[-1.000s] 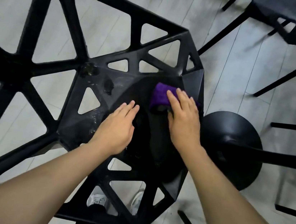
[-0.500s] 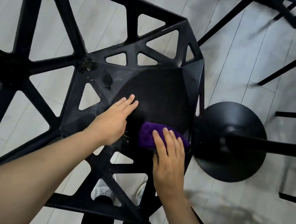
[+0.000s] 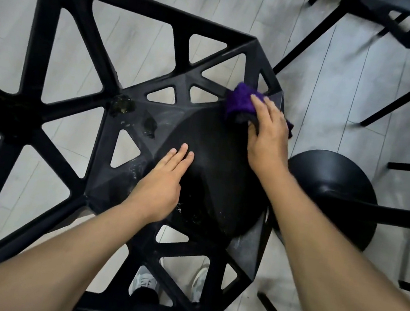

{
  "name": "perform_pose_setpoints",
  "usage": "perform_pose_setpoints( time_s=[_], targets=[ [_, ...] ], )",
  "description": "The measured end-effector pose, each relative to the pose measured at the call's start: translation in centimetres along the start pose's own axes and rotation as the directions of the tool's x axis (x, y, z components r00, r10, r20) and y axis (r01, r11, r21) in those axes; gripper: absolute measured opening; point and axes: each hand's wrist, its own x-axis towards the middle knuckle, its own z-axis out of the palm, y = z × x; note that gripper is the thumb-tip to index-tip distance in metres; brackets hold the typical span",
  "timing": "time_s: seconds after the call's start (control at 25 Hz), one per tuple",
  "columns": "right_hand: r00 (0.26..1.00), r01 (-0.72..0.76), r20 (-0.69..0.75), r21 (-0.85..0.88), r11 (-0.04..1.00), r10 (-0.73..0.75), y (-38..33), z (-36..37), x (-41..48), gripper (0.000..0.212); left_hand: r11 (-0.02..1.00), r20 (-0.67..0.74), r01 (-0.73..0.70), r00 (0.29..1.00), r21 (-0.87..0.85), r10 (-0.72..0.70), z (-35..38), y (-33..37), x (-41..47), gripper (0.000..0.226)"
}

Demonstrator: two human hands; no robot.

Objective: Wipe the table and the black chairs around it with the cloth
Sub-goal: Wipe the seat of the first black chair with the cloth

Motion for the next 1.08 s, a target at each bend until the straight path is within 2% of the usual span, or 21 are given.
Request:
perform_pose_setpoints(
  time_s=[0.08,0.2,0.28,0.44,0.56,0.72,0.8,0.84,0.92,1.0,1.08],
  targets=[
    [0.999,0.012,-0.036,-0.054,0.998,-0.014,-0.5,-0.3,-7.3,0.061,1.0,0.06,0.01,0.998,0.018,-0.011,-0.7,0.0,0.2,0.079],
    [0.999,-0.005,0.044,-0.028,1.0,0.006,-2.7,-0.6,-19.3,0.07,1.0,0.125,0.004,0.992,0.024,-0.007,-1.7,-0.3,0.6,0.079],
    [0.996,0.002,0.09,-0.056,0.998,0.003,-3.5,-0.7,-23.0,0.075,1.0,0.127,-0.002,0.992,0.028,-0.001,-1.7,-0.2,0.6,0.077],
    [0.991,0.067,0.118,-0.075,0.995,-0.058,-2.9,-0.7,-18.0,0.065,1.0,0.083,-0.003,0.997,0.022,0.001,-1.0,-0.1,0.5,0.074],
    [1.0,0.022,0.014,-0.108,0.994,-0.021,-2.7,1.0,-8.7,0.062,1.0,0.078,0.0,0.997,0.031,-0.002,-1.1,-0.1,0.7,0.074],
    [0.999,0.037,-0.016,-0.146,0.989,-0.039,-2.8,2.3,-1.1,0.06,0.998,0.107,0.052,0.993,-0.042,-0.048,-2.3,0.6,0.1,0.068],
    [0.996,0.058,-0.061,-0.147,0.987,-0.068,-2.9,2.9,-2.2,0.061,0.987,0.017,0.161,0.987,-0.013,-0.161,-3.3,-0.2,-1.3,0.066],
    [0.992,0.1,-0.063,-0.138,0.985,-0.11,-3.8,3.6,-3.8,0.062,0.964,-0.068,0.263,0.963,0.028,-0.261,-3.9,-1.2,-2.4,0.065],
    [0.978,0.207,0.026,-0.118,0.971,-0.205,-6.3,5.7,-8.2,0.064,0.876,-0.187,0.479,0.866,0.049,-0.463,-5.2,-3.0,-4.7,0.066],
    [0.964,0.252,0.106,-0.075,0.965,-0.244,-8.5,7.1,-11.1,0.063,0.818,-0.151,0.575,0.809,-0.004,-0.568,-6.2,-4.1,-6.2,0.069],
    [0.969,0.214,0.128,-0.019,0.977,-0.21,-10.2,7.8,-9.8,0.062,0.811,-0.078,0.583,0.807,-0.051,-0.585,-6.9,-4.3,-6.6,0.073]
  ],
)
